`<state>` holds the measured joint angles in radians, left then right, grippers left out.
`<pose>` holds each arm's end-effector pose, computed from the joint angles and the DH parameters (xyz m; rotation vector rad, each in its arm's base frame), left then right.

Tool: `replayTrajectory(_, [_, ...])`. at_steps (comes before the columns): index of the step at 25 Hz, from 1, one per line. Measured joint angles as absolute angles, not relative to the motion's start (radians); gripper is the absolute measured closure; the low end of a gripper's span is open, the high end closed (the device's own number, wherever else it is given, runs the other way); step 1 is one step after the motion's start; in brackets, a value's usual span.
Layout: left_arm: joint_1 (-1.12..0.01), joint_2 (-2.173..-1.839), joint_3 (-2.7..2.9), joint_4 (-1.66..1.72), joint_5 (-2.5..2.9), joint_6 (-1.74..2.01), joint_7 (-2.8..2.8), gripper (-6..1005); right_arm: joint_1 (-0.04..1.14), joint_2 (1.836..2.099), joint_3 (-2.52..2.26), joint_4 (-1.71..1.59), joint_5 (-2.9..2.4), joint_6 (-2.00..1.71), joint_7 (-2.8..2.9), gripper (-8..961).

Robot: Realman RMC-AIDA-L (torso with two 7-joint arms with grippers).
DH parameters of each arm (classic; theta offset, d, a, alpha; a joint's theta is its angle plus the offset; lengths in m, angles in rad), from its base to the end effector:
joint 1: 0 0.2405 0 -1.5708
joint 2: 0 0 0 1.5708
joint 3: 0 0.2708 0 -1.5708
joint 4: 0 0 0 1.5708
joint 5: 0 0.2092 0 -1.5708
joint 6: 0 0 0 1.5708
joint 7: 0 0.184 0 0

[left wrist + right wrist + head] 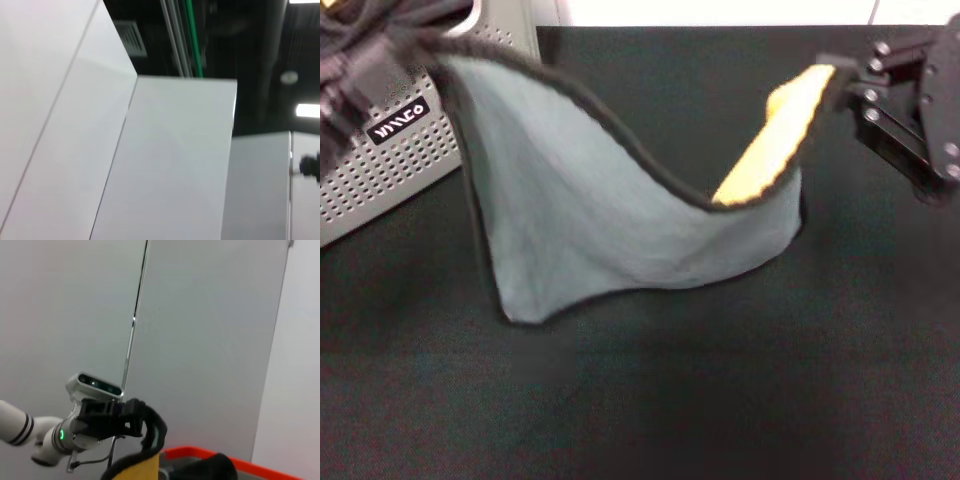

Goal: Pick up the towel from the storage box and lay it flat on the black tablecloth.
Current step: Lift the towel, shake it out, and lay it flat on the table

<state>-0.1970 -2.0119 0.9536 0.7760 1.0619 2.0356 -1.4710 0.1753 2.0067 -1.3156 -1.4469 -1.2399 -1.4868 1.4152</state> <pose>-0.2173 0.2495 0.0807 -2.3838 -0.3439 -1.7269 0.1216 0.2923 0.0400 -2.6040 -0.1919 1.0754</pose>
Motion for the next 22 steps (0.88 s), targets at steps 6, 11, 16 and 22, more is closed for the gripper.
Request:
replayTrajectory(6, [-0.182,-1.997,0.964,0.792,1.168,2.038,-1.414,989,0.093,2.01,-1.291,-1.57,-1.274,-1.543,1.453,948])
replayTrajectory(11, [-0.156,-1.972,1.039,0.853,1.176,2.04,-1.381,989,0.073,2.011,-1.237,-1.613,-1.278,-1.638,1.509,945])
replayTrajectory(16, [-0.087,-1.964,1.081,0.952,1.127,2.04,-1.379,989,0.03,2.015,-1.155,-1.648,-1.259,-1.76,1.563,942])
replayTrajectory(22, [0.004,-1.96,1.113,1.055,1.076,2.04,-1.378,989,-0.025,2.019,-1.101,-1.652,-1.235,-1.848,1.583,937])
